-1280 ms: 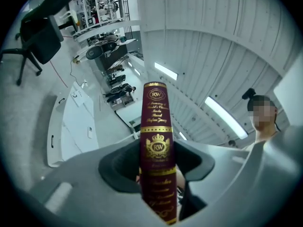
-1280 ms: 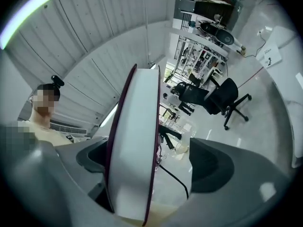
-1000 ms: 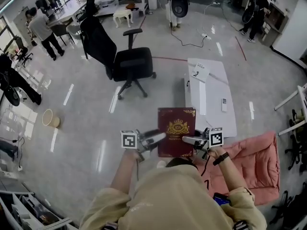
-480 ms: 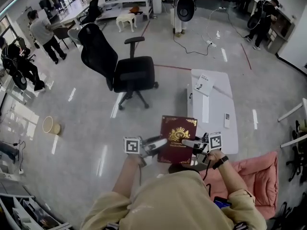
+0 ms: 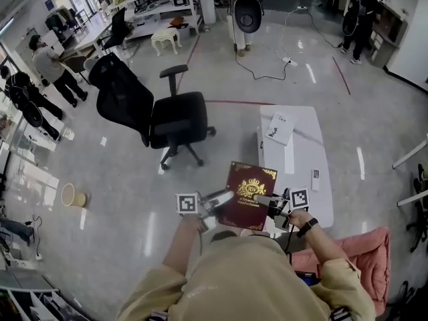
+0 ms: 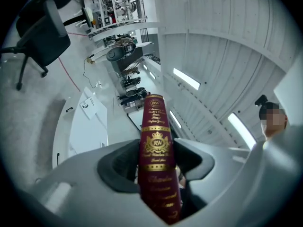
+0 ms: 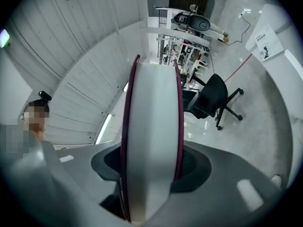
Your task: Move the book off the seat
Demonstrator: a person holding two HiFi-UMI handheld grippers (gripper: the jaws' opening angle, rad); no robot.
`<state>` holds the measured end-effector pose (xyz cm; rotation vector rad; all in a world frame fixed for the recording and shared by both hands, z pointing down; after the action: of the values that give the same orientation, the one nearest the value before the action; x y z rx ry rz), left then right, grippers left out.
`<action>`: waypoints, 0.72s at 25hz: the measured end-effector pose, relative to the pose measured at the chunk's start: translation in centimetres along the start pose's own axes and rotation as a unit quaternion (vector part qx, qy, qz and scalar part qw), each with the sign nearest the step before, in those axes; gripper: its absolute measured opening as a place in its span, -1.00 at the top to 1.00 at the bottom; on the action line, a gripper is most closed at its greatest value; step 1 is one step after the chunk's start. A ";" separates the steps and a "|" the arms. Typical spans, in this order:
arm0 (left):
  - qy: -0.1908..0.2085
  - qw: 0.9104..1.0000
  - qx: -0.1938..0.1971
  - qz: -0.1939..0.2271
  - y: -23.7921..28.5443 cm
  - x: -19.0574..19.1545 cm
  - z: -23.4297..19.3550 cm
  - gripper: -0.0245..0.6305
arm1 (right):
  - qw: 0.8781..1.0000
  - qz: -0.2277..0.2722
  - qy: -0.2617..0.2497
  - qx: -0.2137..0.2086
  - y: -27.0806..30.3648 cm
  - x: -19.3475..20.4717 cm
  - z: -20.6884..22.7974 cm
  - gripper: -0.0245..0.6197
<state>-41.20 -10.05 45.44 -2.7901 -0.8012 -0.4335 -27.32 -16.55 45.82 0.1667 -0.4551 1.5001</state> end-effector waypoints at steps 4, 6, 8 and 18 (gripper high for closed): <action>-0.010 1.000 0.005 0.003 4.9 -2.4 -1.8 0.29 | 1.000 0.006 0.016 0.007 -0.7 -4.6 2.5 0.20; -0.025 1.000 0.005 0.000 5.9 -3.0 -2.7 0.29 | 0.999 0.010 0.028 0.011 -0.6 -5.5 3.5 0.20; -0.035 0.999 0.010 -0.009 7.1 -3.8 -3.9 0.29 | 0.999 0.013 0.036 0.019 -0.5 -6.5 4.8 0.20; -0.023 0.997 -0.004 -0.078 12.7 -13.5 -10.5 0.26 | 0.996 0.039 0.017 0.080 4.1 -14.8 11.3 0.20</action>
<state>-47.55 -30.01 49.34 -2.7650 -1.0338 -0.4015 -33.57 -34.19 49.56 0.2517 -0.3176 1.6149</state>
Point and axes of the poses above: the fingertips, and each gripper's own axes: y forward along the fingers, z to its right, x out of its underside, the point moved 4 cm from there along -y, backward along the fingers, and after that the axes turned 11 degrees about z, right-handed, at the moved point
